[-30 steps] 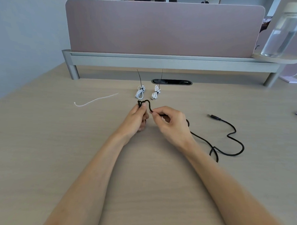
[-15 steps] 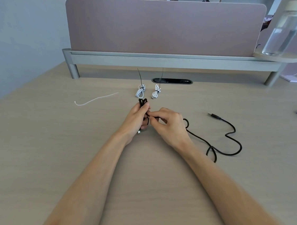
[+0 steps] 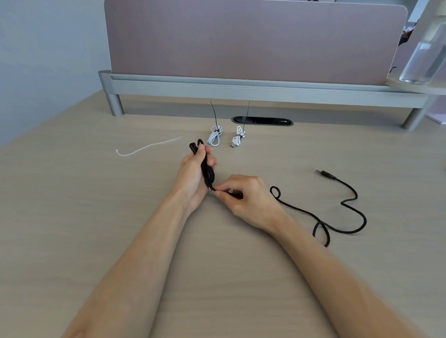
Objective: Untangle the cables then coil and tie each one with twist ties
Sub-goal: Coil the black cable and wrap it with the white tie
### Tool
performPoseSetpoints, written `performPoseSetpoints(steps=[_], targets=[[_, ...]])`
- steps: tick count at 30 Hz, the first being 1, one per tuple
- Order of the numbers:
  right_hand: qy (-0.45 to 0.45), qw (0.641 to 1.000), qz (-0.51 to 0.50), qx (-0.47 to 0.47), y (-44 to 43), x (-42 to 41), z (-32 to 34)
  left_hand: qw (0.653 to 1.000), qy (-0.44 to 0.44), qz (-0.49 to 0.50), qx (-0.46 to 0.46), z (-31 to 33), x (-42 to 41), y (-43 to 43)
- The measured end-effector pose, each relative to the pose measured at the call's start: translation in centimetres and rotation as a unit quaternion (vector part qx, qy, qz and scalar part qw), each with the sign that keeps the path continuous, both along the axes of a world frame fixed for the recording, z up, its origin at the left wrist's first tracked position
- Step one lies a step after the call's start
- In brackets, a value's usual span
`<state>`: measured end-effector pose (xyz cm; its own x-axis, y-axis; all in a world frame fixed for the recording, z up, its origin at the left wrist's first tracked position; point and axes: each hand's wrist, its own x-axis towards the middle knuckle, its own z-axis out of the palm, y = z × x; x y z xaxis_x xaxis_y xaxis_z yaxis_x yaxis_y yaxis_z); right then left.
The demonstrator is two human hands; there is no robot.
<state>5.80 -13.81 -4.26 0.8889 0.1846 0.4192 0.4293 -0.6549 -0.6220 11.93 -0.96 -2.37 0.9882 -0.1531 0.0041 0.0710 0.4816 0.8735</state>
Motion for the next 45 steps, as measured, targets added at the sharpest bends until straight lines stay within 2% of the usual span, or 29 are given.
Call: performPoseSetpoints(steps=[3,6,7,9,11,13,16,18,21,23,25,28,30,33,36,38,42,45], targets=[[0.038,0.999,-0.001,0.013,-0.2,-0.1,0.2,0.995,0.03,-0.023,-0.094,0.1,0.0,0.2],[0.051,0.999,-0.007,0.009,-0.6,-0.1,0.4,0.993,0.053,-0.052,-0.09,0.2,0.1,0.9],[0.054,0.998,-0.012,-0.005,-0.9,-0.1,0.5,0.996,0.049,-0.056,-0.048,0.2,0.1,1.0],[0.057,0.996,-0.03,-0.062,-1.5,-0.2,0.7,0.993,0.02,-0.049,0.105,0.0,0.0,0.8],[0.053,0.99,-0.045,-0.119,-2.0,-0.2,0.9,0.961,-0.026,-0.049,0.27,-0.4,-0.2,0.2],[0.045,0.985,-0.057,-0.155,-2.5,-0.1,1.1,0.925,-0.069,-0.055,0.371,-0.5,-0.3,-0.3],[0.015,0.98,-0.084,-0.181,-4.0,0.3,1.3,0.893,-0.083,-0.085,0.434,-0.1,-0.4,0.0],[-0.017,0.98,-0.101,-0.17,-5.2,0.4,1.4,0.875,-0.056,-0.151,0.456,0.6,-0.5,0.4],[-0.034,0.982,-0.116,-0.146,-5.9,0.6,1.3,0.847,-0.016,-0.276,0.454,1.3,-0.9,1.0],[-0.011,0.983,-0.138,-0.124,-5.7,0.9,1.2,0.84,-0.013,-0.309,0.446,1.5,-1.0,1.5],[0.012,0.986,-0.148,-0.072,-5.7,1.1,1.3,0.86,-0.008,-0.282,0.426,1.2,-0.8,1.5],[0.031,0.991,-0.128,-0.038,-6.1,0.9,1.7,0.898,-0.025,-0.185,0.399,0.5,-0.2,1.4],[0.039,0.991,-0.119,-0.054,-6.4,0.9,1.7,0.897,-0.065,-0.125,0.419,0.1,0.2,1.2],[0.031,0.983,-0.147,-0.105,-7.0,1.5,1.4,0.851,-0.145,-0.056,0.502,-0.3,0.1,0.8],[-0.016,0.963,-0.227,-0.148,-8.4,1.4,1.5,0.769,-0.202,-0.009,0.606,-0.3,0.0,1.2],[-0.033,0.955,-0.267,-0.125,-9.9,1.1,1.7,0.72,-0.218,0.022,0.658,-0.4,0.5,2.2],[-0.002,0.956,-0.28,-0.083,-11.0,0.8,1.7,0.704,-0.211,0.051,0.676,-0.7,1.1,3.3],[0.073,0.976,-0.188,-0.087,-9.2,0.4,2.0,0.691,-0.225,0.059,0.684,-0.9,1.1,2.8]])
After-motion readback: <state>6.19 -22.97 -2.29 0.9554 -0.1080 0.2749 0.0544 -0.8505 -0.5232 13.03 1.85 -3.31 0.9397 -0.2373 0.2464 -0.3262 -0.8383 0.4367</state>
